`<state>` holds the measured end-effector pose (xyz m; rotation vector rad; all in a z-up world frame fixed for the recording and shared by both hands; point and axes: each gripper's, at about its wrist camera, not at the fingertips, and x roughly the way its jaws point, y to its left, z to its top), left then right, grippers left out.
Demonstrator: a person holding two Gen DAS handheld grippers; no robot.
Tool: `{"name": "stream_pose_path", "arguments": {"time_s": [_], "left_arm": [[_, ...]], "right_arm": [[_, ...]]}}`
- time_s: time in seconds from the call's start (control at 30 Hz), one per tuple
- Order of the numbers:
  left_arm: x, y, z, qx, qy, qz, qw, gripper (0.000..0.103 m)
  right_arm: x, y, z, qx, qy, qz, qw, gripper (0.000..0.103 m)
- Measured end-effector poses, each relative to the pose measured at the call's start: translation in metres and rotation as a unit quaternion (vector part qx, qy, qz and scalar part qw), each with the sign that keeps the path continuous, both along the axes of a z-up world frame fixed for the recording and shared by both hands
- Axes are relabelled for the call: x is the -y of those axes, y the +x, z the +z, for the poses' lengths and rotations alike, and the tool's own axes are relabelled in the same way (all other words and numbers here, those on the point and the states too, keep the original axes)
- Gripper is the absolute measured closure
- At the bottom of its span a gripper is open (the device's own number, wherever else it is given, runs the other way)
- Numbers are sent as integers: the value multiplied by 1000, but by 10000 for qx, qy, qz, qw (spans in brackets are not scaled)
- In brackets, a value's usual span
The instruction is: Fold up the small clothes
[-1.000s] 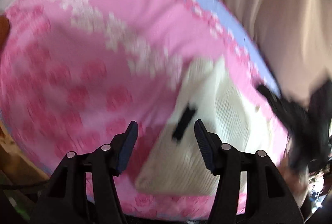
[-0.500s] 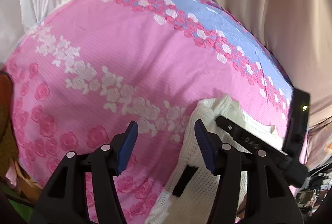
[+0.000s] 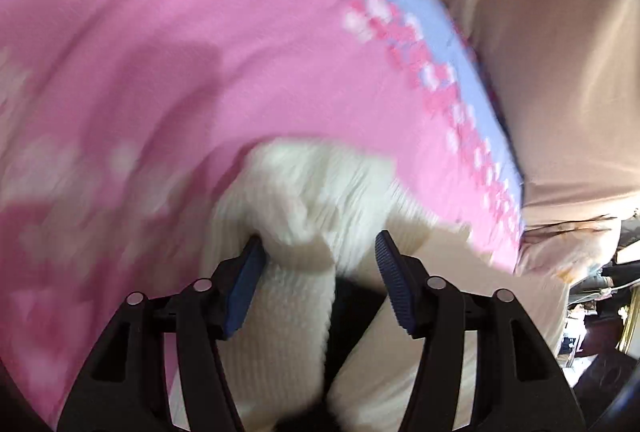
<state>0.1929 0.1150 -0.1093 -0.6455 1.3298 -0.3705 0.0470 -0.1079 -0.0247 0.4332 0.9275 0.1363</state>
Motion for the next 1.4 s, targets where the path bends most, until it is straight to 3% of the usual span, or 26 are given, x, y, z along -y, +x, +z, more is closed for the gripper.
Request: {"name": "stream_pose_path", "arguments": {"time_s": [0.13,0.2,0.27,0.37,0.43,0.53,0.63,0.73,0.87,0.97,1.07,1.23,1.3,1.33,1.37,1.4], "left_arm": [[5,15,17,-25,212,15,9998,44],[-12,7,35,237,256,234,9991,43],[-38,-10,59,660,921,513,9922,43],[-71,-33,68,604,1203,785,9878,43],[-83,-54,67,432,1124,823,9893,43],[-80,-91,54,172,981,670,9928,41],[-56,-124,32,-81,834,349,9959,41],[-43,-146,28,-99,933,378,9949,41],[-36,-152,31,-26,1734,259,9845,41],[-46,-154,35,23,1750,384,9838,41],[-50,-153,41,125,1697,404,9846,41],[-36,-141,23,34,1491,390,9880,31],[-36,-135,-1,-344,1311,533,9893,41],[-36,-135,2,-218,1237,719,9895,45],[-34,-132,2,-170,938,667,9932,69],[-34,-129,1,-245,781,624,9947,74]], "right_arm": [[-20,27,-17,-97,-76,259,9996,94],[-32,48,-28,-180,-147,414,9989,88],[-47,74,-55,-482,-294,658,9962,85],[-54,90,-85,-985,-324,798,9914,83],[-40,73,-69,-741,161,592,9954,83],[-21,33,-44,-498,32,509,9975,73],[-11,8,-48,-777,53,642,9949,73],[-30,12,-58,-867,-50,936,9918,74],[-78,55,-77,-820,-151,1592,9837,74],[-102,82,-105,-945,-332,1843,9778,79],[-100,88,-95,-992,-218,1872,9771,75],[-35,41,-47,-556,19,1228,9909,75],[-3,17,-37,-525,-234,841,9948,75],[17,1,-31,-544,-388,620,9958,75],[32,-12,-28,-568,-501,440,9962,74],[46,-26,-27,-604,-580,273,9961,74]]}}
